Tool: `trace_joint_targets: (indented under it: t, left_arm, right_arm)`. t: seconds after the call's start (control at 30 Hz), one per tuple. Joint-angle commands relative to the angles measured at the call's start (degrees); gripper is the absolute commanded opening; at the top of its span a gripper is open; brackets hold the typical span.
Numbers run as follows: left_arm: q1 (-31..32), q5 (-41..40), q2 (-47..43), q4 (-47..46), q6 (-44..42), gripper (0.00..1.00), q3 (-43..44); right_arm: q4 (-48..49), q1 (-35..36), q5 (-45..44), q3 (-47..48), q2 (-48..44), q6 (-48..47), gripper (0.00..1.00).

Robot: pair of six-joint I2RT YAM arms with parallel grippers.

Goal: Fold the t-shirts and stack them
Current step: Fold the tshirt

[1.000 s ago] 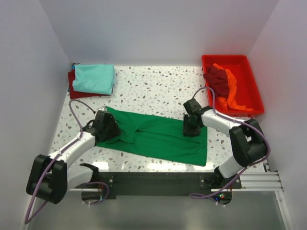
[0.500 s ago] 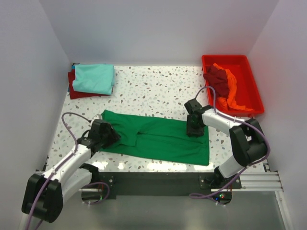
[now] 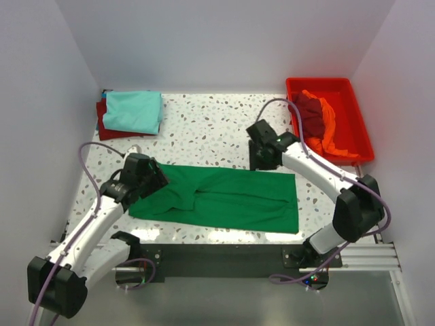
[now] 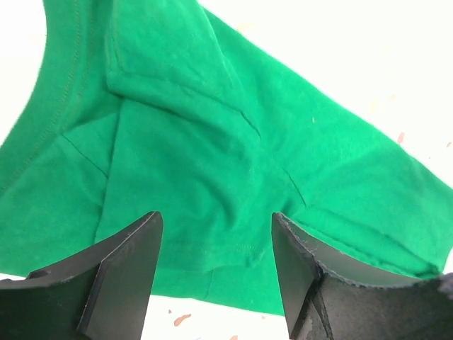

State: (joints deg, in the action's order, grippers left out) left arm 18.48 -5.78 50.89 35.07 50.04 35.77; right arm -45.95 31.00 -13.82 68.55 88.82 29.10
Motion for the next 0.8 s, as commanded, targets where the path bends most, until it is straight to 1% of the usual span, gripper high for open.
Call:
trace_joint_targets:
  t: [0.0, 0.03, 0.07, 0.1, 0.13, 0.2, 0.27, 0.33, 0.37, 0.4, 0.6, 0.77]
  left_arm:
    - [-0.9, -3.5, 2.4, 5.0, -2.3, 0.68, 0.6]
    - [-1.0, -3.2, 2.4, 4.7, -1.4, 0.68, -0.8]
    - [-1.0, -2.8, 1.7, 4.3, -0.9, 0.67, -1.5]
    - [-1.0, -2.6, 1.2, 3.6, -0.2, 0.67, -2.2]
    - [-1.1, -2.7, 0.6, 3.4, 1.1, 0.65, -3.5]
    - [-1.1, -3.7, -1.8, 2.9, 2.4, 0.64, -4.6]
    - [-1.1, -4.2, -3.9, 2.5, 3.7, 0.63, -5.8]
    - [-1.1, -4.6, -4.5, 2.3, 4.8, 0.63, -6.6]
    - [-1.1, -4.3, -4.5, 2.0, 4.9, 0.63, -6.9]
    - [-1.1, -3.9, -4.3, 1.8, 5.1, 0.62, -7.4]
    - [-1.0, -2.4, -3.4, -1.0, 4.5, 0.57, -9.8]
    - [-1.0, -2.7, -5.2, -0.6, 4.5, 0.54, -9.6]
  right_arm:
    - [-2.2, 10.7, 2.1, 4.9, -2.1, 3.0, 0.47]
    - [-0.5, 12.6, 5.3, 5.2, -1.3, 4.4, 0.47]
    - [0.9, 14.5, 7.0, 5.1, -0.8, 7.1, 0.46]
    - [2.4, 18.2, 8.1, 5.0, -0.3, 8.2, 0.45]
    - [5.4, 20.1, 9.8, 5.3, 1.0, 9.4, 0.45]
    - [8.1, 24.6, 11.5, 6.0, 2.9, 11.5, 0.45]
    - [10.4, 26.9, 13.6, 7.5, 6.8, 12.8, 0.45]
    - [12.7, 29.9, 13.7, 8.3, 9.4, 13.3, 0.45]
    - [13.3, 30.5, 16.2, 8.5, 11.9, 13.6, 0.45]
    - [14.5, 31.7, 16.5, 8.9, 13.0, 13.7, 0.44]
    - [16.0, 33.0, 15.1, 12.7, 20.2, 12.5, 0.43]
    - [17.1, 33.0, 15.4, 14.4, 23.0, 12.5, 0.43]
